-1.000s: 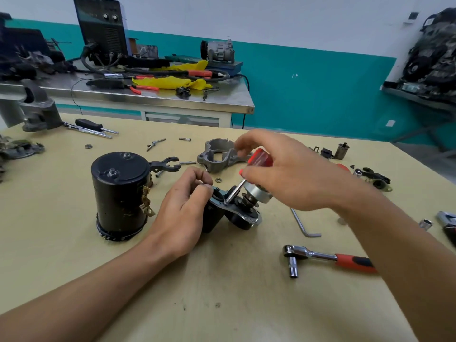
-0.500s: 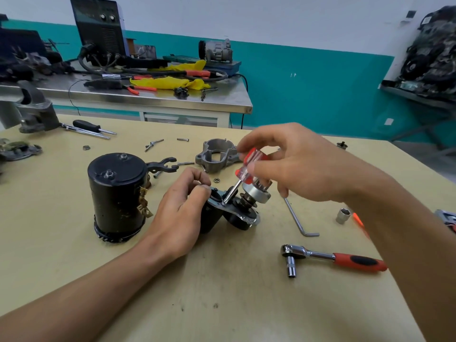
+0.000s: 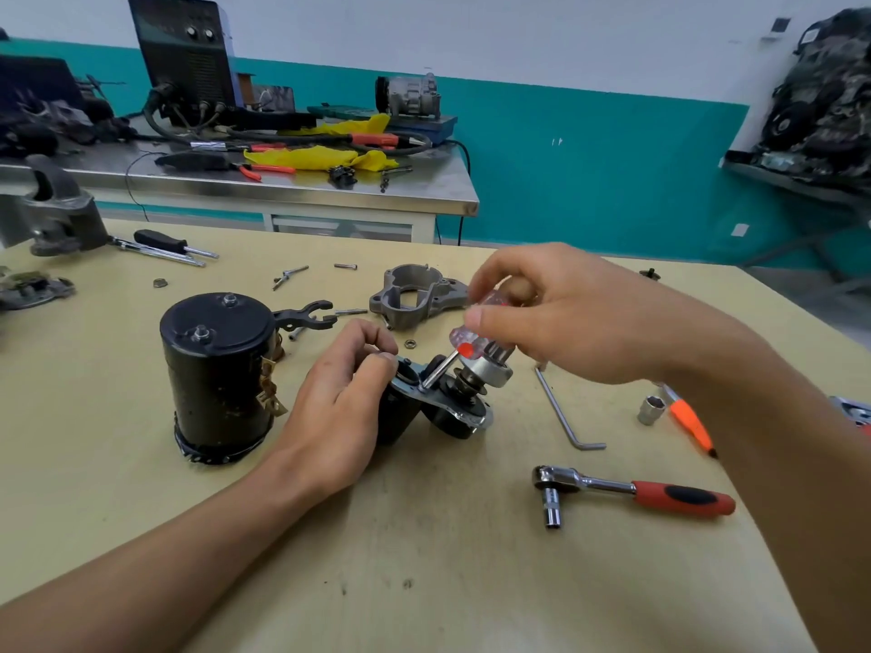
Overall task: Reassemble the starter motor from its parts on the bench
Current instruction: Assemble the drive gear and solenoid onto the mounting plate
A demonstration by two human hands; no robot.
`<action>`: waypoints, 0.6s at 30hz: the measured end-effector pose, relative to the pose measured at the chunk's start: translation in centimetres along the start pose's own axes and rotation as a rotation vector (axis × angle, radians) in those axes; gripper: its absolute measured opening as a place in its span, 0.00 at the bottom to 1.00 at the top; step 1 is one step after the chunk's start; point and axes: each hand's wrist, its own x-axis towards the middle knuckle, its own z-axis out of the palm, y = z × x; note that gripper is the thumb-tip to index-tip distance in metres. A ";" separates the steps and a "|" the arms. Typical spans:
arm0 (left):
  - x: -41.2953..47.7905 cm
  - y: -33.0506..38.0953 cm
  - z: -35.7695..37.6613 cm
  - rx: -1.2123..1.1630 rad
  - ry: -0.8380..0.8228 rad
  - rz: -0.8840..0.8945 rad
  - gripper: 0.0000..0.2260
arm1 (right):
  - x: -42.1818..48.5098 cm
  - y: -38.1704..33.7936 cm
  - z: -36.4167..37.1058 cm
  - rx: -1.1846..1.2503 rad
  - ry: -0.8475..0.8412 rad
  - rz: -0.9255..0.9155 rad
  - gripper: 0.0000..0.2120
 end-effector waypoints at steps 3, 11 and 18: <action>0.0 0.0 -0.1 0.019 0.001 -0.008 0.06 | 0.1 -0.1 0.7 -0.020 0.075 0.003 0.18; 0.0 -0.1 -0.1 0.019 0.003 0.010 0.06 | 0.5 -0.5 1.4 0.005 0.133 0.109 0.26; 0.0 -0.1 0.0 0.019 0.004 0.015 0.06 | 0.3 -0.4 1.1 -0.124 0.130 0.105 0.30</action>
